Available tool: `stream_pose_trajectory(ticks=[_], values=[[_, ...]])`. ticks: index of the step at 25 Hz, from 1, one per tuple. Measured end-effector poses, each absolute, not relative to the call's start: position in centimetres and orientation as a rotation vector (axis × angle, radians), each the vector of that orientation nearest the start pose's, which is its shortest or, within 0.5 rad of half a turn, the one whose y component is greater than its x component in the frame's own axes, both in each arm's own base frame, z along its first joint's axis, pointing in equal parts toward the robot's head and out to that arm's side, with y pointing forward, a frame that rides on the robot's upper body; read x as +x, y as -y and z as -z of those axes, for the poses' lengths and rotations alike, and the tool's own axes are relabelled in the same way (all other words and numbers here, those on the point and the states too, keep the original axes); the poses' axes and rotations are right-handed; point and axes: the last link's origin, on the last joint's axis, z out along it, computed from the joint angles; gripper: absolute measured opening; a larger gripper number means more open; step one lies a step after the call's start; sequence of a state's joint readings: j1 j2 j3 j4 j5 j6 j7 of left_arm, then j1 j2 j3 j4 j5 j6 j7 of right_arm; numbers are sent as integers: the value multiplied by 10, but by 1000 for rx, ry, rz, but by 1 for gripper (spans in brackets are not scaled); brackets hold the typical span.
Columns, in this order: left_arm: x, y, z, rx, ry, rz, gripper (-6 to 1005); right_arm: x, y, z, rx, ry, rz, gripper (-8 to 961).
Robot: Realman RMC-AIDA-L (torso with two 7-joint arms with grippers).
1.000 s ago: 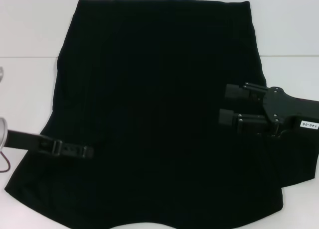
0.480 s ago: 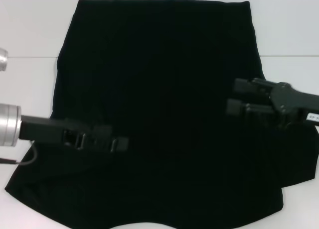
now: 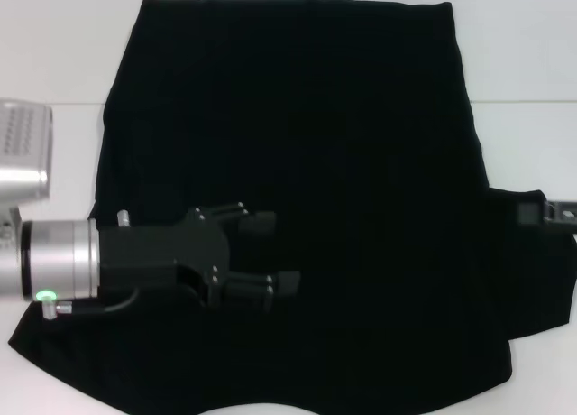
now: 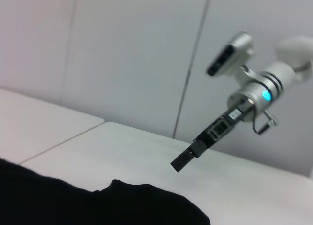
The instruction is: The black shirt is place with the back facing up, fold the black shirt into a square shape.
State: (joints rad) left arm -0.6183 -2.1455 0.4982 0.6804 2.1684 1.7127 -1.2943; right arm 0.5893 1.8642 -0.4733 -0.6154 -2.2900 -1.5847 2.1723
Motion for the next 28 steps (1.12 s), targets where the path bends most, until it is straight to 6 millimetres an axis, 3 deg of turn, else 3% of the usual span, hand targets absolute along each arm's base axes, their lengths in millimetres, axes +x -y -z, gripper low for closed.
stream_pose_trajectory(ticks=[5,10,28], values=[[-235,-318,24,-2873,346,737,933,333,-341,-104,-2176,-1792,-383,893],[-235,-314,33,-2930,252,682,930,347,-332,-105,-2103,-1891,-243,893],[-231,-320,39,-2937,199,620,920,349,-347,-72,-2056,-1900,-179,891]])
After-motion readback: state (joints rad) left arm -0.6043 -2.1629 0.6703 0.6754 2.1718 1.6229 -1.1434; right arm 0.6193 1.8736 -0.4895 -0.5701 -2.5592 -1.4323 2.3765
